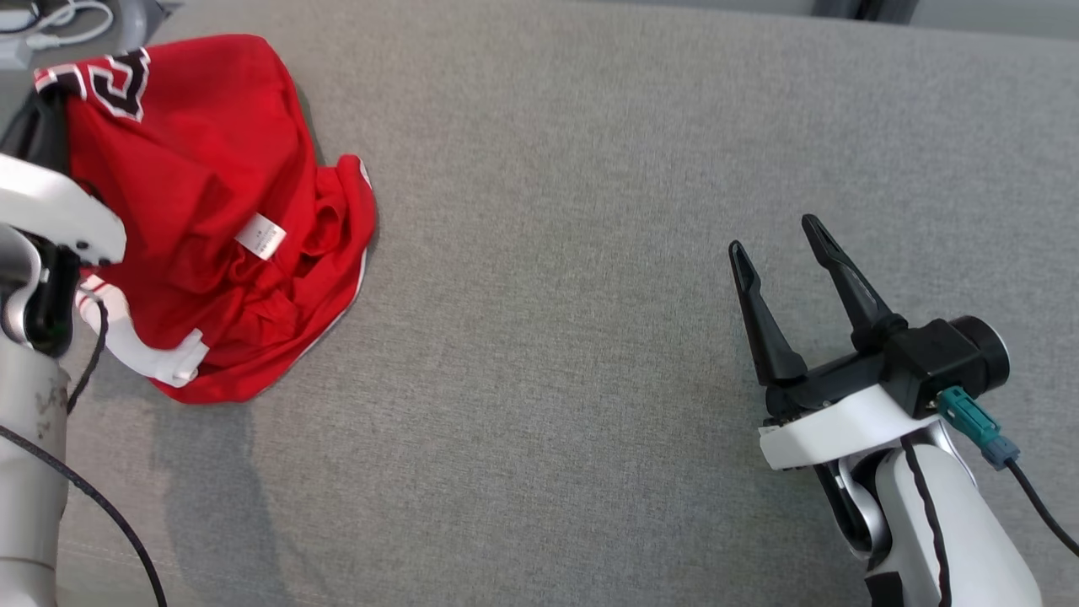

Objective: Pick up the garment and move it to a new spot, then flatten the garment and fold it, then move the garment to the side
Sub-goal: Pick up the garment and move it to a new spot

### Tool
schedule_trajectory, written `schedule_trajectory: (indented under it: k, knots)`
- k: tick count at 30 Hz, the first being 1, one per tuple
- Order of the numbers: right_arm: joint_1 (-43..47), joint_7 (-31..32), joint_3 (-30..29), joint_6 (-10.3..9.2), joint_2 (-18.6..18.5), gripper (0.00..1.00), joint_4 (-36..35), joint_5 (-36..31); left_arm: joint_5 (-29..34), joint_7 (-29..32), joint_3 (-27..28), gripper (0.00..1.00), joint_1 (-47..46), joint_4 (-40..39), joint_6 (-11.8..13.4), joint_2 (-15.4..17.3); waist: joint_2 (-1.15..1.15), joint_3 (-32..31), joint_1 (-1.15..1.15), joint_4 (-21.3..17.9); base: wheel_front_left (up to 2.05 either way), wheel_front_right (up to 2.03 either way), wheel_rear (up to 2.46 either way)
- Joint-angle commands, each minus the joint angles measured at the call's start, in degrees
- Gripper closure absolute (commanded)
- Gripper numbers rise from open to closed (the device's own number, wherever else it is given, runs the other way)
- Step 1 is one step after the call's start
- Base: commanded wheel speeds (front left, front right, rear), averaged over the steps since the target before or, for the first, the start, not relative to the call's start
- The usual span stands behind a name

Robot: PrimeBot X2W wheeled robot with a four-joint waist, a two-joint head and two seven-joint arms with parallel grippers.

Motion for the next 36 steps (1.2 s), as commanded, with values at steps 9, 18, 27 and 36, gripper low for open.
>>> schedule_trajectory:
  k: [9, 18, 27, 36]
  knots:
    - [2.54, -0.56, -0.81, -0.02, -0.38, 0.0, 0.29, 3.34, -4.65, -3.29, -0.99, 1.0, -1.45, -15.86, -0.24, -3.9, 0.0, -7.51, 0.0, -0.34, 0.0, 0.0, 0.0]
    - [3.47, -0.58, -2.04, -0.02, -0.36, 0.0, -0.93, 4.84, -9.69, 2.67, -3.18, 1.0, 2.08, -36.37, 2.58, -10.92, 0.0, -9.66, 0.0, -5.12, 0.0, 0.0, 0.0]
    - [2.82, -0.56, -5.65, -0.02, -0.36, 0.0, -2.29, 4.61, -12.35, 6.15, -9.35, 1.0, 3.25, -47.78, 8.3, -15.93, 0.0, -8.49, 0.0, -12.21, 0.0, 0.0, 0.0]
    - [0.88, -0.54, -11.21, -0.02, -0.35, 0.0, -4.72, 4.43, -15.1, 0.73, -23.31, 1.0, 4.82, -46.41, 15.06, -16.61, 0.0, -5.3, 0.0, -22.4, 0.0, 0.0, 0.0]
